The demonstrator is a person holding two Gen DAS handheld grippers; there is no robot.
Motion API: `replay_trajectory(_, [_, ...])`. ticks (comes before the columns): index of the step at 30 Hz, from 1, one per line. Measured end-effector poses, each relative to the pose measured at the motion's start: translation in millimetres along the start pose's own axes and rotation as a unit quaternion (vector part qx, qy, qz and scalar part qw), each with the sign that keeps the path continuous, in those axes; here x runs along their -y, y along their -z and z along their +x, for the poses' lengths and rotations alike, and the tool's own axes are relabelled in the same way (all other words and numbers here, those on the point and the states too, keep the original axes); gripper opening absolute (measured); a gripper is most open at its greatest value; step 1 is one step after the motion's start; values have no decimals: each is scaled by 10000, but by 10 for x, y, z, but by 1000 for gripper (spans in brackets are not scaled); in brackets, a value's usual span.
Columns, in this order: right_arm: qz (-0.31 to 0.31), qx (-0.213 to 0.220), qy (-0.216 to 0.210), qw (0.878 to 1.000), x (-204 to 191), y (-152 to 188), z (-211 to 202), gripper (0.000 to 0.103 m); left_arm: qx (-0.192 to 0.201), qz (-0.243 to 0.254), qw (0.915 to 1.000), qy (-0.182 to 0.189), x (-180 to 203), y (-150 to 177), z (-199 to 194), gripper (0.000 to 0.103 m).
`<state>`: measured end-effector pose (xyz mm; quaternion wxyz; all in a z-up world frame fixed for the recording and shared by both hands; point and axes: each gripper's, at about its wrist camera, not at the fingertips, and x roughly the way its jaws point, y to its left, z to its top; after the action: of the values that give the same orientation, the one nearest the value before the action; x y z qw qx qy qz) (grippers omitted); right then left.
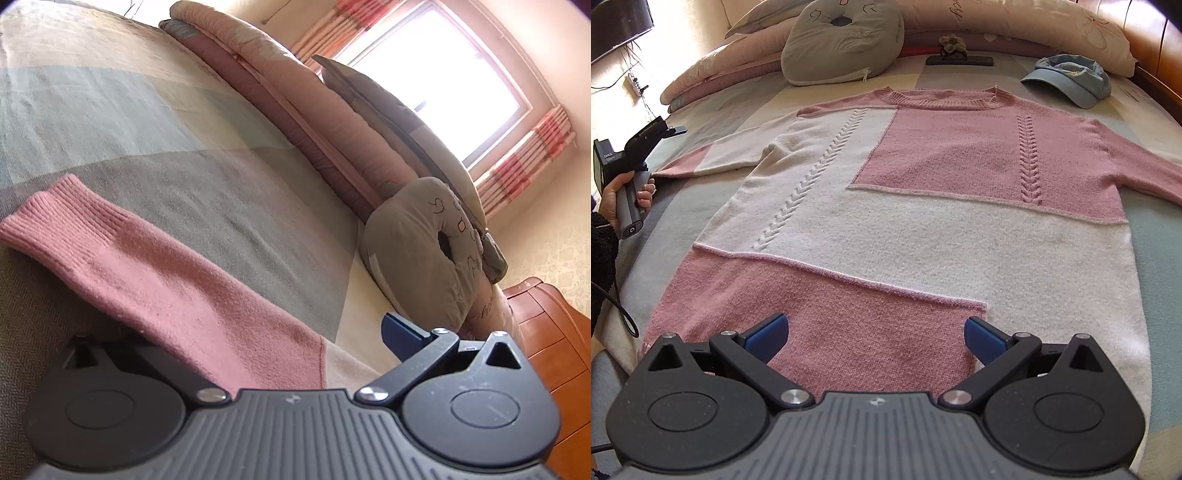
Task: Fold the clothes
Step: 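Close the left tool on the pink sleeve cuff, then lift the held sleeve cuff up with the left tool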
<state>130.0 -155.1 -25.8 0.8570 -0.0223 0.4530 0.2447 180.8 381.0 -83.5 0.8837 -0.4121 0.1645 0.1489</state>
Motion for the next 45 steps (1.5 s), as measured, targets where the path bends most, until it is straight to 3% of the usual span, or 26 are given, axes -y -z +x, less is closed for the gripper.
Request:
replay_trajectory(9, [-78, 40, -90, 9999, -64, -13, -34, 103, 172, 75, 9995, 272, 122, -61, -75, 102])
replay_trajectory(20, [-274, 60, -223, 9994, -123, 21, -138, 103, 187, 322, 9981, 499, 530, -91, -236, 102])
replay_trajectory(33, [-579, 95, -232, 9980, -41, 178, -375, 103, -125, 590, 9965, 576, 1176, -17, -271, 102])
replay_trajectory(45, [-423, 255, -258, 9984, 216, 315, -567, 103, -344, 666, 9950, 654, 1756, 66, -321, 102])
